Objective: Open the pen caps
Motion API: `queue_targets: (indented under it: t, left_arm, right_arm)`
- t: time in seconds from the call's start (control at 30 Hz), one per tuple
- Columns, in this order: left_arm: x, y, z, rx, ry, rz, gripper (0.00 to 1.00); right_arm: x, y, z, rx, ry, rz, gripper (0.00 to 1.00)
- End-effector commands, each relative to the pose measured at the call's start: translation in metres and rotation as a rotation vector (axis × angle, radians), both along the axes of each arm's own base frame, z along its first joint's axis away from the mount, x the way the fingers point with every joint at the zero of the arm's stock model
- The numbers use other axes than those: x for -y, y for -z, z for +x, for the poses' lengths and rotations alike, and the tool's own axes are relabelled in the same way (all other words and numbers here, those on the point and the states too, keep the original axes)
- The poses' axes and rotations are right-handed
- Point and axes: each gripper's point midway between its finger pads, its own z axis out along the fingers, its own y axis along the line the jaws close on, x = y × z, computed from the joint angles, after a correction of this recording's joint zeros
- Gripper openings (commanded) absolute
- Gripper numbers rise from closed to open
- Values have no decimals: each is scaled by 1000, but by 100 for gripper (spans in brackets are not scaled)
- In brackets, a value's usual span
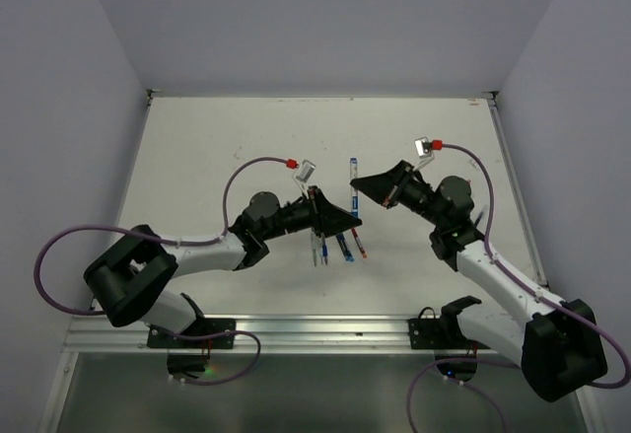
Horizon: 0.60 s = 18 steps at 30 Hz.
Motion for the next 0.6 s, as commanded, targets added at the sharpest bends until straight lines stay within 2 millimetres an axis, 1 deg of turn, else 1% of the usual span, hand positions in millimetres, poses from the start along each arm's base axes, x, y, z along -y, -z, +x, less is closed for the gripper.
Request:
queue_targets:
  t: [0.0, 0.03, 0.1, 0.13, 0.17, 0.23, 0.27, 0.3, 0.33, 0.37, 0.4, 0.43, 0.47, 0.5, 0.53, 0.57]
  left_arm:
    - [8, -31, 3, 64, 8, -76, 38]
    - [9, -32, 4, 65, 8, -77, 25]
    - [9, -30, 5, 58, 8, -69, 14]
    - [10, -30, 5, 56, 7, -67, 0]
    - [10, -23, 9, 34, -12, -43, 0]
    - [8, -17, 15, 15, -48, -8, 0]
    - [2, -4, 24, -25, -118, 50, 0]
    - [-3, 2, 30, -24, -167, 96, 0]
    - [-8, 8, 37, -33, -223, 144, 0]
    - [-25, 29, 48, -75, -356, 264, 0]
    - [-37, 39, 55, -79, -438, 341, 0]
    - [-47, 37, 63, -82, -529, 394, 0]
    - [-76, 56, 68, -80, -699, 546, 0]
    - [-82, 48, 69, -76, -775, 579, 0]
    - [-95, 52, 67, -49, -869, 653, 0]
    - [-107, 59, 61, -46, -898, 728, 0]
  right_arm:
    - [-1, -11, -2, 37, -2, 30, 0]
    - [-1, -11, -2, 36, -2, 28, 0]
    - [-1, -10, -2, 35, 2, 24, 0]
    - [-1, -8, -2, 34, 2, 18, 0]
    - [-1, -6, -2, 28, 4, 13, 0]
    - [2, -4, 1, 34, 30, -5, 0]
    - [4, 1, 0, 17, 43, -28, 0]
    - [7, 1, 5, 17, 80, -45, 0]
    - [10, 13, 6, -4, 97, -103, 0]
    - [11, 12, 7, -1, 115, -125, 0]
    - [15, 12, 11, 1, 168, -151, 0]
    - [19, 25, 11, -23, 184, -219, 0]
    - [20, 22, 12, -10, 206, -242, 0]
    - [15, 21, 8, -1, 201, -263, 0]
    - [19, 29, 10, -9, 237, -323, 0]
    - [18, 25, 11, 4, 243, -343, 0]
